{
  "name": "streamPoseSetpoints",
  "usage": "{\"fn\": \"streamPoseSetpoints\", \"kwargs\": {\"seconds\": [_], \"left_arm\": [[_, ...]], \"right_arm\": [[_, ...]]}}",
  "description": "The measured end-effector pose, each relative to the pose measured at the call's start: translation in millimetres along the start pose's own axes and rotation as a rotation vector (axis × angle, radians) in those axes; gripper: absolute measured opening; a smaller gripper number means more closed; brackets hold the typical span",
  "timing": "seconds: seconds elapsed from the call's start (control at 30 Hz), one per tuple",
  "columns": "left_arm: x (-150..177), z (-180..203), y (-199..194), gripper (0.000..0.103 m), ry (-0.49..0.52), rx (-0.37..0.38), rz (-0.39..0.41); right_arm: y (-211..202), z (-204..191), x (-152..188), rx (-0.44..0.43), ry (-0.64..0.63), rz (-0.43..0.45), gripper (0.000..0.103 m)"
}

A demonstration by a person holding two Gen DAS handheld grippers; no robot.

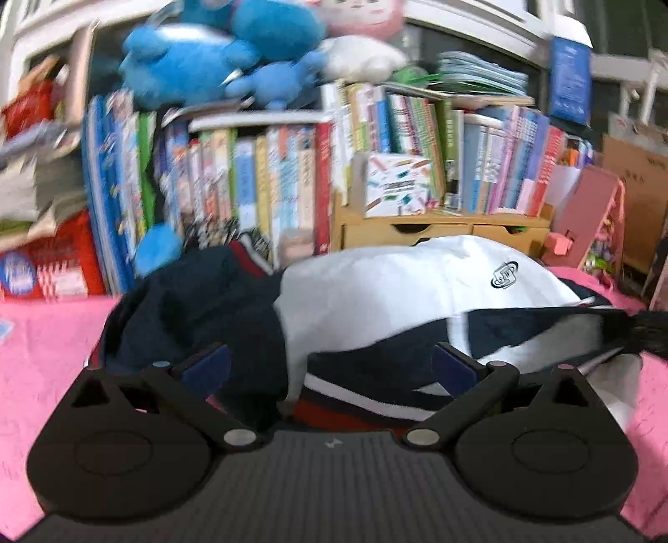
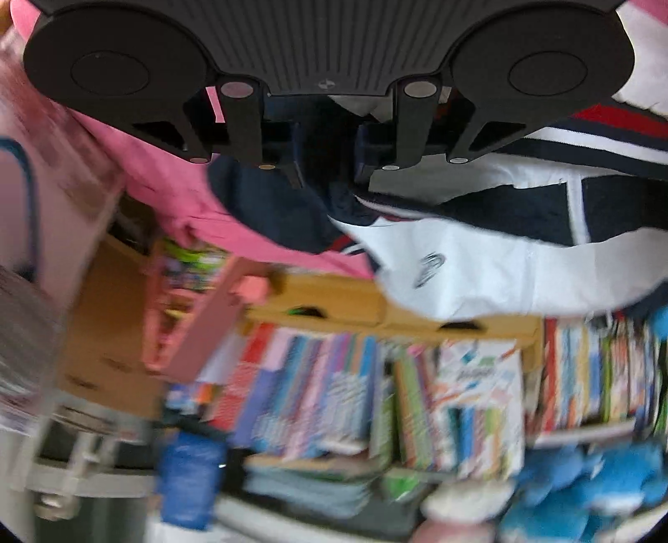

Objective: Fold clothes

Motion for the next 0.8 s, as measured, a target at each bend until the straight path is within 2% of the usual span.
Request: {"fn": "streamPoseSetpoints", "kwargs": {"seconds": [0.2, 0.27, 0.33, 0.37, 0.5, 0.53, 0.57, 0.73, 0.8], "left_arm": [[17, 20, 15, 0.103, 0.142, -0.062, -0.069], [27, 18, 12, 0.103, 0.142, -0.069, -0.092], [31, 16, -3, 0.103, 0.095, -0.037, -0.097], [29, 17, -14, 0.103, 0.054, 0.019, -0.079], [13, 33, -55, 0.103, -0.078, 0.362, 0.019], [8, 37, -54, 0.103, -0.066, 0.365, 0.028], [3, 42, -52, 0.103, -0.049, 0.359, 0.035], [-2, 59, -5, 0.103, 0.133, 0.075, -0.010], [9, 58, 0, 0.103, 0.198, 0.017, -0.026]], "right_arm": [[-62, 35, 22, 0.031, 0.132, 0.066, 0.024], [-77, 38, 34, 0.028, 0.133, 0.064, 0.024], [-88, 41, 45, 0.017, 0.138, 0.053, 0.024], [-93, 42, 50, 0.016, 0.135, 0.051, 0.024], [-106, 38, 64, 0.018, 0.099, 0.060, 0.024], [-109, 36, 67, 0.020, 0.087, 0.064, 0.024], [-112, 35, 69, 0.022, 0.077, 0.069, 0.024], [-125, 37, 88, 0.017, 0.101, 0.061, 0.028], [-127, 40, 96, 0.014, 0.119, 0.047, 0.031]]}}
Point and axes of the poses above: each gripper's, at about its wrist camera, not at the fingertips, and y roughly the way its jaws point, z to its right, x to its underside, the point moved 6 cm from there along y, roughly the way its jaws point, and after that the axes turned 5 degrees about z, right-handed, at the moved point
